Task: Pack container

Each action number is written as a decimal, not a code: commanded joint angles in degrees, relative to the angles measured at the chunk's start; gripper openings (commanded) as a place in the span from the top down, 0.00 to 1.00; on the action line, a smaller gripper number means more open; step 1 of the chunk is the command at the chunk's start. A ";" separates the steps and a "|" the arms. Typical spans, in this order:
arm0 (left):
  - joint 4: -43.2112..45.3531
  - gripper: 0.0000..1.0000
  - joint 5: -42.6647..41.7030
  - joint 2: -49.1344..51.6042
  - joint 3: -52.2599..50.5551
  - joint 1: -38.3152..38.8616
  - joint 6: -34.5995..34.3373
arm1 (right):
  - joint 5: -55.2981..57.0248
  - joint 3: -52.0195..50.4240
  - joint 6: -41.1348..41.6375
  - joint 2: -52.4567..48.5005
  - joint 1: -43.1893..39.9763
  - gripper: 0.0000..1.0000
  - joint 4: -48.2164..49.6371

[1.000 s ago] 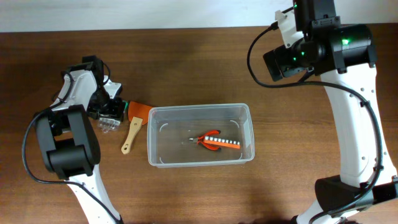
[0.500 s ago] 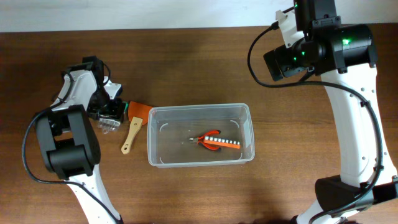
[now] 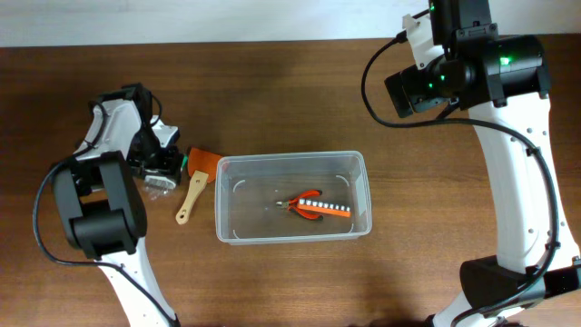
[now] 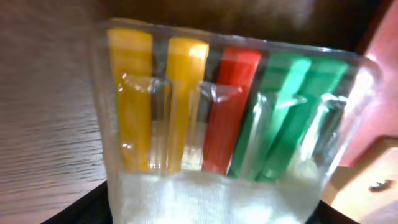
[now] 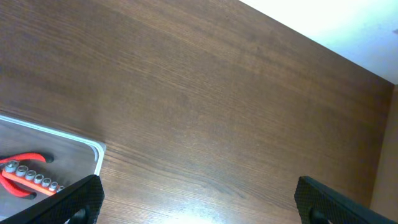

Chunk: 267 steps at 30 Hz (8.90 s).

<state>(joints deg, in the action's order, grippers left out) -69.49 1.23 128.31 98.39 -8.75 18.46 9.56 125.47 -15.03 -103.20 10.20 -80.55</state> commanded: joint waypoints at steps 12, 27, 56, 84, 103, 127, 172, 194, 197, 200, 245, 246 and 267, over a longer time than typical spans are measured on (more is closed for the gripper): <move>-14.91 0.98 -1.33 -6.54 25.51 2.29 0.31 | 5.49 0.24 5.95 4.83 -3.80 0.01 1.44; -16.85 0.98 -1.90 -17.62 22.69 39.15 12.59 | -6.38 0.09 19.39 12.72 -24.63 0.01 -4.17; 2.16 0.38 -0.57 -10.14 -9.53 43.95 14.58 | -7.04 -0.07 19.39 10.86 -24.85 0.01 -4.17; -9.14 0.01 1.20 -32.61 3.72 15.58 2.60 | -7.04 -0.07 19.39 10.86 -24.85 0.01 -4.33; 10.45 0.01 -0.02 -24.94 -23.74 6.78 2.58 | -7.04 -0.07 19.37 10.86 -24.85 0.01 -4.31; 18.84 0.01 2.12 -13.51 -29.20 7.15 2.14 | -7.06 -0.07 19.37 10.86 -24.85 0.02 -4.31; 18.18 0.83 0.85 -13.51 -29.20 8.66 2.12 | -7.04 -0.07 19.37 10.86 -24.85 0.01 -4.28; 9.07 0.98 1.14 -18.40 -17.57 8.59 2.14 | -7.04 -0.07 19.37 10.86 -24.85 0.01 -4.28; 6.34 0.98 1.09 -21.42 -11.32 8.59 2.14 | -7.04 -0.07 19.37 10.86 -24.85 0.01 -4.28; 4.31 0.98 1.07 -24.83 -5.62 8.81 2.16 | -7.04 -0.07 19.37 10.86 -24.85 0.01 -4.28; 2.01 0.21 -10.84 -10.67 -12.57 37.20 23.61 | -7.04 -0.07 19.37 10.86 -24.85 0.01 -4.17; 1.81 0.04 -10.84 -10.67 -12.50 37.20 23.30 | -7.04 -0.07 19.37 10.86 -24.85 0.02 -4.17; 2.51 0.01 12.22 -28.02 7.43 30.23 0.09 | -20.52 -2.45 -17.55 10.34 -8.55 0.01 -2.93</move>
<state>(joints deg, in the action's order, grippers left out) -69.23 6.11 102.76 105.10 24.93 26.74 -7.97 124.75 -20.10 -92.12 -2.35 -83.90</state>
